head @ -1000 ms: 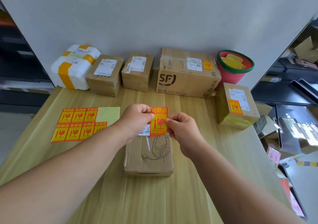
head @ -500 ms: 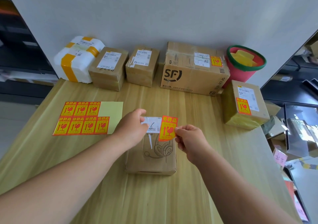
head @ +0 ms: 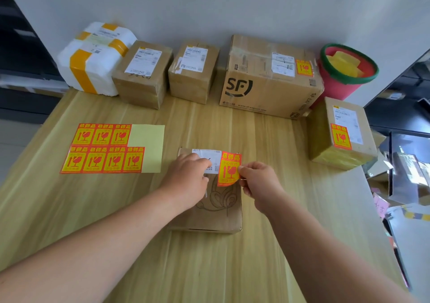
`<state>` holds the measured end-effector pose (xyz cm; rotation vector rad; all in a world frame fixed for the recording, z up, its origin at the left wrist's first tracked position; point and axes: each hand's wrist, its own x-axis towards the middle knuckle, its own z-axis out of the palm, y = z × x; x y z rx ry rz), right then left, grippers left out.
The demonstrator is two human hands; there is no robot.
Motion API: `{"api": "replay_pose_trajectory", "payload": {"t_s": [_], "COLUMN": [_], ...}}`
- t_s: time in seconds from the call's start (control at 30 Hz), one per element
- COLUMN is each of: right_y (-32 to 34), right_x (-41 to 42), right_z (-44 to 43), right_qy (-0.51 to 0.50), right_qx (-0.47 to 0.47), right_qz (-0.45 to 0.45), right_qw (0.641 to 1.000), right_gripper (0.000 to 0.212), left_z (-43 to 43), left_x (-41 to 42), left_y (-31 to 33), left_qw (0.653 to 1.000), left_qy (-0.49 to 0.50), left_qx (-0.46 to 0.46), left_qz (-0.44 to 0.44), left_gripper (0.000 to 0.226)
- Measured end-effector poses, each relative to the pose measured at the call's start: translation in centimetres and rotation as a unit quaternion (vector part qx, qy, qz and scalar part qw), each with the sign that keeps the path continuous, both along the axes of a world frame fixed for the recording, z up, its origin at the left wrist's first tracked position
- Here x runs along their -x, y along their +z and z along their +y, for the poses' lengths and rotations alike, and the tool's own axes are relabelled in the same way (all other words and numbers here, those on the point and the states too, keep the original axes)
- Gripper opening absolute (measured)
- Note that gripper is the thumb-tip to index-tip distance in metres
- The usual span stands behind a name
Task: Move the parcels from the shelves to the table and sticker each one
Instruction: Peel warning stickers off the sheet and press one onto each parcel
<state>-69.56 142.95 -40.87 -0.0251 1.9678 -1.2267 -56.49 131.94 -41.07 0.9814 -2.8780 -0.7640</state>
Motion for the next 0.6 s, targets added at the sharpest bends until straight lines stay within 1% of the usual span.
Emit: {"api": "replay_pose_trajectory", "payload": {"t_s": [0.23, 0.6], "right_y": [-0.8, -1.9], "right_x": [0.6, 1.0], "right_z": [-0.8, -1.2], "right_qy": [0.022, 0.015], "right_qx": [-0.029, -0.051], "right_qz": [0.025, 0.035], "right_qw": [0.999, 0.998], "right_gripper": [0.015, 0.013], "left_z": [-0.3, -0.2], "left_x": [0.3, 0.4], "left_y": [-0.4, -0.3], "left_qw": [1.000, 0.999], "left_qy": [-0.013, -0.011], "left_qx": [-0.013, -0.035], "left_qz": [-0.008, -0.015], "left_gripper": [0.041, 0.037]}}
